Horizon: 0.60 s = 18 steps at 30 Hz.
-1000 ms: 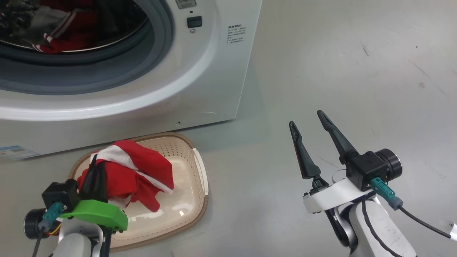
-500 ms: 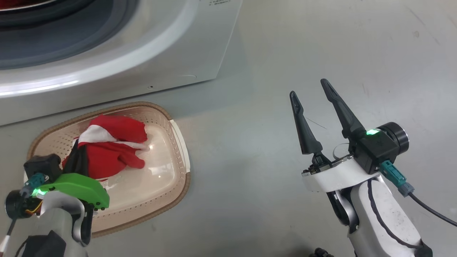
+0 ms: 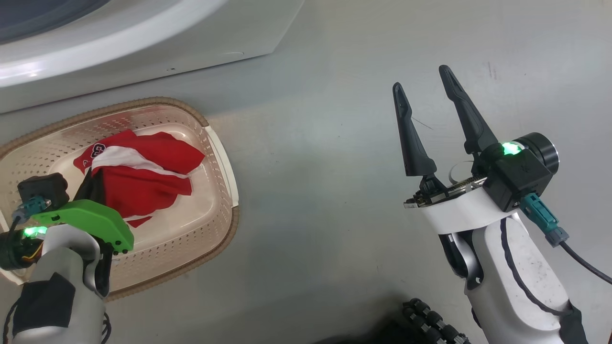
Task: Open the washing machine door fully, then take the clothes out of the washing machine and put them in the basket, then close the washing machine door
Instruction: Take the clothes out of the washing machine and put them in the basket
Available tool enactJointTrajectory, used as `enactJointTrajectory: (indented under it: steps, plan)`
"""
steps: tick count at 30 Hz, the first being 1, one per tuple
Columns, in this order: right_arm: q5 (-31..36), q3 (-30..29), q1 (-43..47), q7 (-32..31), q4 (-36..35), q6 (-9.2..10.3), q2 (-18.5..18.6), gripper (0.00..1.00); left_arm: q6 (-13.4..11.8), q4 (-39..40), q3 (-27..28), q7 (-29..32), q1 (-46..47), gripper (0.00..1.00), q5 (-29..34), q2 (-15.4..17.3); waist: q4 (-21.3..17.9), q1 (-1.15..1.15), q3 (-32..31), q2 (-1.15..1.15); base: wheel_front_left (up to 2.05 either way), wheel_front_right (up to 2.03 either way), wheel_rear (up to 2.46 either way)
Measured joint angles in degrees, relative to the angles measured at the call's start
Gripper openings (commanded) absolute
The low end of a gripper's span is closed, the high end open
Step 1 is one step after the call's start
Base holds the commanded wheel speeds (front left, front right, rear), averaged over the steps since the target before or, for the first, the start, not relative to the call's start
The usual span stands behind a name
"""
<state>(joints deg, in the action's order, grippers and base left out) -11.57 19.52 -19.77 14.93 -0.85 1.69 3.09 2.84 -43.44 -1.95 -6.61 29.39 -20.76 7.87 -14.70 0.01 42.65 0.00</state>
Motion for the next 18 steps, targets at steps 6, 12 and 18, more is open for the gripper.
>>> enactJointTrajectory:
  steps: [6,12,18]
  plan:
    - [0.0,0.25,-0.7,0.0,0.19,0.53,-0.01,1.0,0.56,-3.37,-0.01,-0.03,2.46,0.13,-0.74,0.04,-0.17,0.0,1.39,0.0,0.0,0.0,0.0]
    - [0.0,0.43,-1.04,0.01,1.11,0.57,-0.01,1.0,1.49,-6.56,-0.48,-1.16,3.58,0.97,-1.01,-0.54,0.32,0.0,0.95,0.0,0.0,0.0,0.0]
    - [0.0,0.52,-1.41,0.0,2.09,0.57,-0.01,1.0,2.02,-8.24,-1.09,-4.26,4.03,1.0,-0.99,-1.57,1.25,0.0,-0.6,0.0,0.0,0.0,0.0]
